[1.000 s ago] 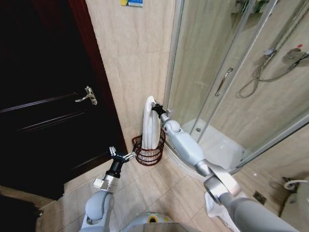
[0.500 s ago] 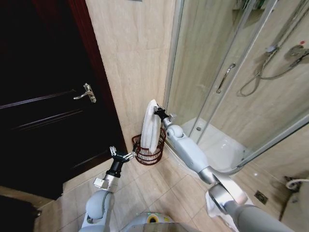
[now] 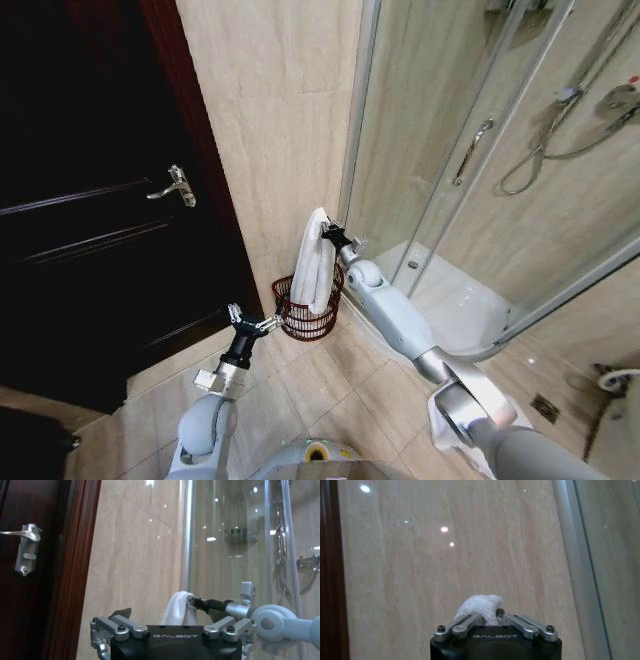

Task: Discard the used towel into the hamper.

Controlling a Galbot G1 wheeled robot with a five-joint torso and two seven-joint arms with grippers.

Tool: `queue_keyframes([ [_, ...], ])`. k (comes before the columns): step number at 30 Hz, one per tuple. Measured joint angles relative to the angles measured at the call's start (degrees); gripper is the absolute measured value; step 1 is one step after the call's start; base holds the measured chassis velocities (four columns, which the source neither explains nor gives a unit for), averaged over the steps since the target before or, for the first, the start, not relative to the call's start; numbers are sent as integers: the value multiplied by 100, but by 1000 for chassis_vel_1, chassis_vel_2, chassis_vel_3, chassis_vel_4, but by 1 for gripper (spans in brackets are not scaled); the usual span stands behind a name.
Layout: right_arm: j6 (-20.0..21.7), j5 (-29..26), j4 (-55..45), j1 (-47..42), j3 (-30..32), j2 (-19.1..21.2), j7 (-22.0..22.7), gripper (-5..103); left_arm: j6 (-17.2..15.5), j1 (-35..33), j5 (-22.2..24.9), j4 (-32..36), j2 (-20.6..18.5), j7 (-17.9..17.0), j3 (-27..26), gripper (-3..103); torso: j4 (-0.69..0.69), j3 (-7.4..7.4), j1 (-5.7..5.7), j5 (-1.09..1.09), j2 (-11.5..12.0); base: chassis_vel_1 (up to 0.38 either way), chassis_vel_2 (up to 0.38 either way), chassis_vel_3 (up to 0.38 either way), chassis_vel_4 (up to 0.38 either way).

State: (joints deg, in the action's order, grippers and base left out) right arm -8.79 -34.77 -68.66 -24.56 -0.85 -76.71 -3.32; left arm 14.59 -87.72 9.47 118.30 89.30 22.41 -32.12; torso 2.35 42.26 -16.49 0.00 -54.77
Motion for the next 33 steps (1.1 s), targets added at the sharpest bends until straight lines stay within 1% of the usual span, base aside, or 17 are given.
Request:
queue_keyframes([
  [6,3,4,-64,-30,-21,17,3,4,15,8,0,-1,2,4,-1,100,0,-67,54,0,129,-77,73,69,-69],
  [8,11,7,-116,-58,-37,21,5,4,19,11,0,-2,6,6,2,100,0,-112,88,1,208,-72,72,79,-75],
  [13,66,-4,-261,-134,-75,69,6,4,23,13,1,-11,4,9,1,100,1,-160,123,1,290,-62,65,59,-62],
  [16,102,-9,-314,-173,-111,98,8,4,33,10,0,-25,14,18,1,100,0,-189,150,0,346,0,0,0,0],
  [19,152,-10,-315,-140,-123,101,25,4,38,0,-3,-25,36,31,4,100,2,-235,200,0,439,0,0,0,0],
  [22,171,-15,-313,-107,-129,105,25,4,39,-1,-4,-23,33,32,2,100,1,-256,221,0,482,0,0,0,0],
  [28,168,-30,-237,-8,-132,103,7,4,42,-4,-4,-17,37,44,-5,100,1,-354,305,0,669,0,0,0,0],
  [30,167,-29,-235,-7,-132,103,7,4,42,-4,-4,-17,39,45,-5,100,1,-361,311,0,681,0,0,0,0],
  [32,153,-21,-222,-3,-131,107,4,4,44,-6,-13,-19,55,61,1,100,1,-413,351,0,772,0,0,0,0],
  [33,153,-21,-222,-3,-131,107,4,4,44,-6,-13,-19,55,61,1,100,1,-413,351,0,772,0,0,0,0],
])
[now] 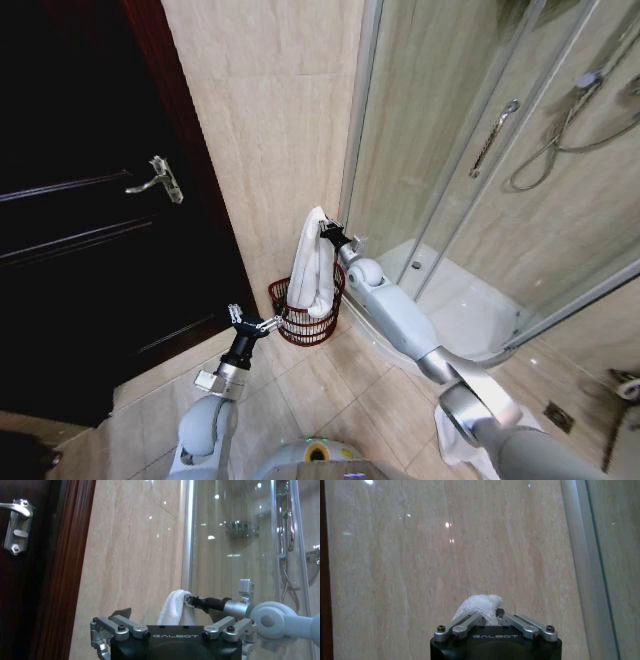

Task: Discard the used towel into the hamper.

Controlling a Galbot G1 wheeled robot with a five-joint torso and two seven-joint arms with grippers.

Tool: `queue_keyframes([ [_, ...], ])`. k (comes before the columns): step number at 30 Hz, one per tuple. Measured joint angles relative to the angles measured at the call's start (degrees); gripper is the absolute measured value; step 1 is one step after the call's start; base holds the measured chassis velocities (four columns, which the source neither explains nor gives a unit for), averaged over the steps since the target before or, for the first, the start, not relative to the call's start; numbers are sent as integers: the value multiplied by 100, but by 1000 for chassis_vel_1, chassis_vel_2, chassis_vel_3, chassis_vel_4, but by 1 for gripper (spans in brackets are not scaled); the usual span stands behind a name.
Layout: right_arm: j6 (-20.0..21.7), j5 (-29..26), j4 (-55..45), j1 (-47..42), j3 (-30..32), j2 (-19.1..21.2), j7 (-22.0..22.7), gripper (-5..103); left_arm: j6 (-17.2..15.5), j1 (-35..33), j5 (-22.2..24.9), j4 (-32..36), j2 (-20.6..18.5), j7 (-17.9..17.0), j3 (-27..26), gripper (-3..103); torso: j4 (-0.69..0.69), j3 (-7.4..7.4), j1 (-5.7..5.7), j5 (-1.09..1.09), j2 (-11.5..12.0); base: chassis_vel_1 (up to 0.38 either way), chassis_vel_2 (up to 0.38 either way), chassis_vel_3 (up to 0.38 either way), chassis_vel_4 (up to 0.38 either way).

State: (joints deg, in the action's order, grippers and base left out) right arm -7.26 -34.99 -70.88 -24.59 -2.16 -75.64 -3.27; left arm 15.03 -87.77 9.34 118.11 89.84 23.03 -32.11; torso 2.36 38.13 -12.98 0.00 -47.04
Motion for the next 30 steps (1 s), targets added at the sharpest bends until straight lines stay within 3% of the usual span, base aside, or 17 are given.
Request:
queue_keyframes([
  [30,-30,-15,-50,53,-41,104,-9,4,-12,-47,-100,60,58,32,42,100,0,-410,351,0,760,-48,51,46,-51],
])
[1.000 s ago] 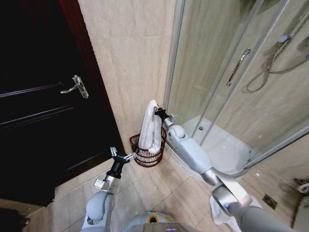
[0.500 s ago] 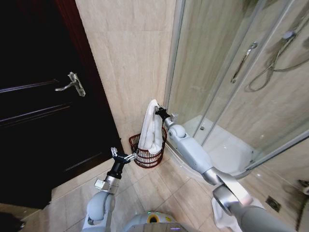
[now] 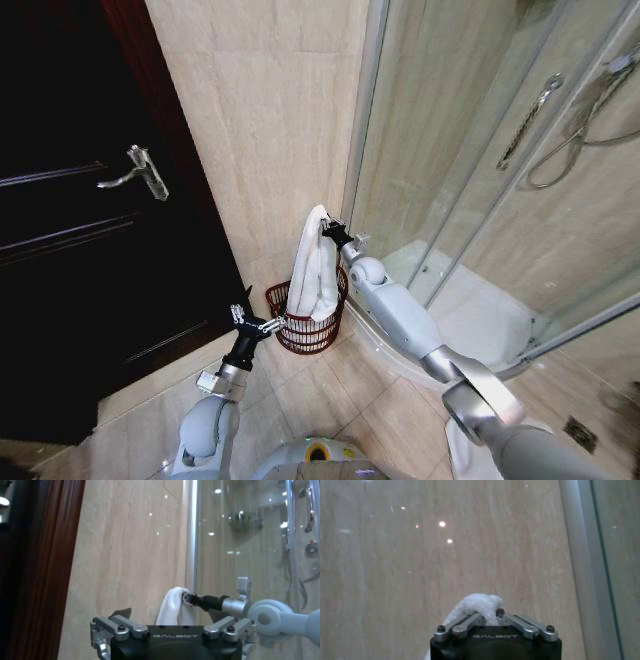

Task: Discard the used towel into the hamper.

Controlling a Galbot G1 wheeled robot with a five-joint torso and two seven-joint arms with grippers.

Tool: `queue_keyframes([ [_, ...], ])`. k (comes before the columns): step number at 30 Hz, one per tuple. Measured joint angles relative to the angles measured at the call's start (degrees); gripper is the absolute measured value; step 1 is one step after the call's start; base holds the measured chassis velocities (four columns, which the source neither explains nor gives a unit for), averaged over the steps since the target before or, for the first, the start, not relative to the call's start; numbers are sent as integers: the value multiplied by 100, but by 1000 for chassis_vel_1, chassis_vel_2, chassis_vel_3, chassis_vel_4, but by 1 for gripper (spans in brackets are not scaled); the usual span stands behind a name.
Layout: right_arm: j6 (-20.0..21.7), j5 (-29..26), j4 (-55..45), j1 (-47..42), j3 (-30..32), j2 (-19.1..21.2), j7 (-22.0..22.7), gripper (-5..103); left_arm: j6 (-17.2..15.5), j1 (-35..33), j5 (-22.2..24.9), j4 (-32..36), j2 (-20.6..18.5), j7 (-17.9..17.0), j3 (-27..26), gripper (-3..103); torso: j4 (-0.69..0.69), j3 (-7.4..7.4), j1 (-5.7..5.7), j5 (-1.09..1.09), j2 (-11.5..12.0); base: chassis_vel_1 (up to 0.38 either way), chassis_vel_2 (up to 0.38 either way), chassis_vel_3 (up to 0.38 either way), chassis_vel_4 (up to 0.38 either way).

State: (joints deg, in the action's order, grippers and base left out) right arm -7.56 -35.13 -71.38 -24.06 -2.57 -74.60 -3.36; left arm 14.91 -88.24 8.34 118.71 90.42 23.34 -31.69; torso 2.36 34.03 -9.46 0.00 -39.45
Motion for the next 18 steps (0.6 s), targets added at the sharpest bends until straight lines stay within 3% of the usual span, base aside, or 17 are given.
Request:
queue_keyframes([
  [5,0,2,-73,-37,-17,41,1,4,0,-18,-9,11,12,1,9,100,1,-50,39,0,89,-60,65,63,-52],
  [8,232,-51,-398,-283,-64,171,21,4,-8,-10,-10,14,6,2,9,100,-2,-92,69,-1,166,-52,53,66,-56],
  [16,295,-131,-150,-390,-213,98,115,4,-9,-4,-17,9,9,8,25,100,2,-175,146,0,319,-6,7,3,-7],
  [18,606,-244,-166,-503,-225,66,118,4,-8,5,-16,-16,10,8,24,100,0,-212,181,0,391,0,0,0,0],
])
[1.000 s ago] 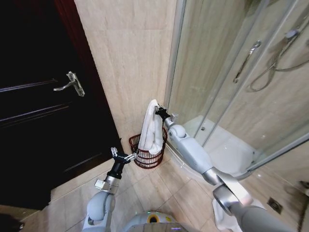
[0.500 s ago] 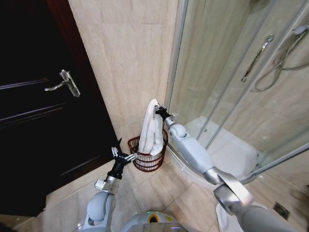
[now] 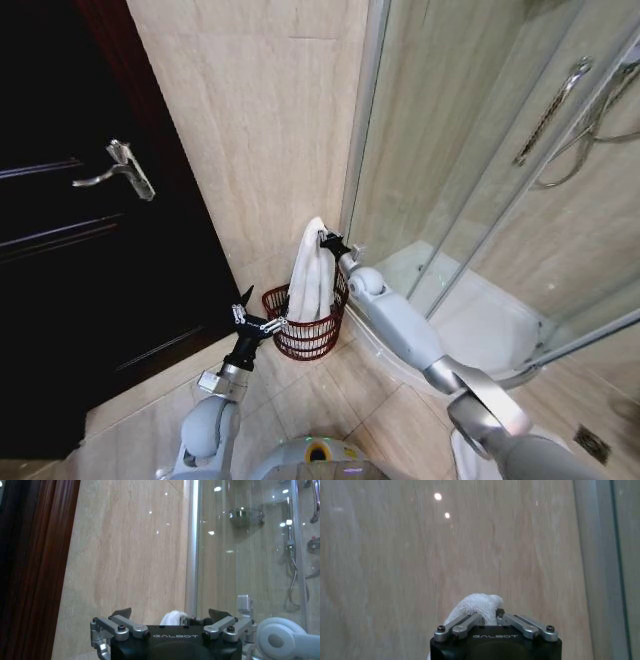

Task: Discard the used towel into the hamper.

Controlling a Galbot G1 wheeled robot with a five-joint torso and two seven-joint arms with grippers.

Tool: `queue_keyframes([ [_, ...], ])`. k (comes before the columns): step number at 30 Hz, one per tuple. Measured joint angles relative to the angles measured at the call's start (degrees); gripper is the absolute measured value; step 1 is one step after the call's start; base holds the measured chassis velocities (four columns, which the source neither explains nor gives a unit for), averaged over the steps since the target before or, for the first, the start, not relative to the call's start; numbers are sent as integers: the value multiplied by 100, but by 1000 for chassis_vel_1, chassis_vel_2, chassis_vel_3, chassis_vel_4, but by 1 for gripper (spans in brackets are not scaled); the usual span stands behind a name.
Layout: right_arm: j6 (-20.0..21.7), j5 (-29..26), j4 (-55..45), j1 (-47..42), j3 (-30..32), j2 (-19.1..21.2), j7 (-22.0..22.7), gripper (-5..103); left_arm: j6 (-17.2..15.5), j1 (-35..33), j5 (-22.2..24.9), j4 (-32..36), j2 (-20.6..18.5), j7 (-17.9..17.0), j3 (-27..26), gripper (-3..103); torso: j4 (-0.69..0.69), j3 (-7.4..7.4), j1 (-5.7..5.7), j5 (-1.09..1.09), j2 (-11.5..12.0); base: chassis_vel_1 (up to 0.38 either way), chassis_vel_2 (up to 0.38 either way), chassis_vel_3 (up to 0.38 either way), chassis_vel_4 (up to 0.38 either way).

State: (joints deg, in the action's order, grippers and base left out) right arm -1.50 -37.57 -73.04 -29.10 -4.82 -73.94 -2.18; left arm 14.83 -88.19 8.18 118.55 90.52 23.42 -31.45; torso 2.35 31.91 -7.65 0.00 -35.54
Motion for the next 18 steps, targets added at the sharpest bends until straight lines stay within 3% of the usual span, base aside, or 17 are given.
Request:
queue_keyframes([
  [7,898,-289,-125,-222,-5,-56,-6,4,92,37,33,-53,36,-41,-18,100,2,-63,46,0,113,0,0,0,0],
  [8,1185,-454,-185,-279,-4,-67,33,4,95,28,43,-53,35,-51,-28,100,1,-67,48,0,118,0,0,0,0],
  [14,1558,-716,-193,-320,-10,-155,78,4,113,9,64,-53,30,-54,-58,100,1,-68,48,0,118,0,0,0,0],
  [17,2129,-1181,-144,-320,4,-319,367,4,118,4,81,-48,29,-60,-71,100,2,-62,43,0,107,0,0,0,0],
  [18,2129,-1181,-144,-320,4,-319,367,4,118,4,81,-48,29,-60,-71,100,2,-62,43,0,107,0,0,0,0],
])
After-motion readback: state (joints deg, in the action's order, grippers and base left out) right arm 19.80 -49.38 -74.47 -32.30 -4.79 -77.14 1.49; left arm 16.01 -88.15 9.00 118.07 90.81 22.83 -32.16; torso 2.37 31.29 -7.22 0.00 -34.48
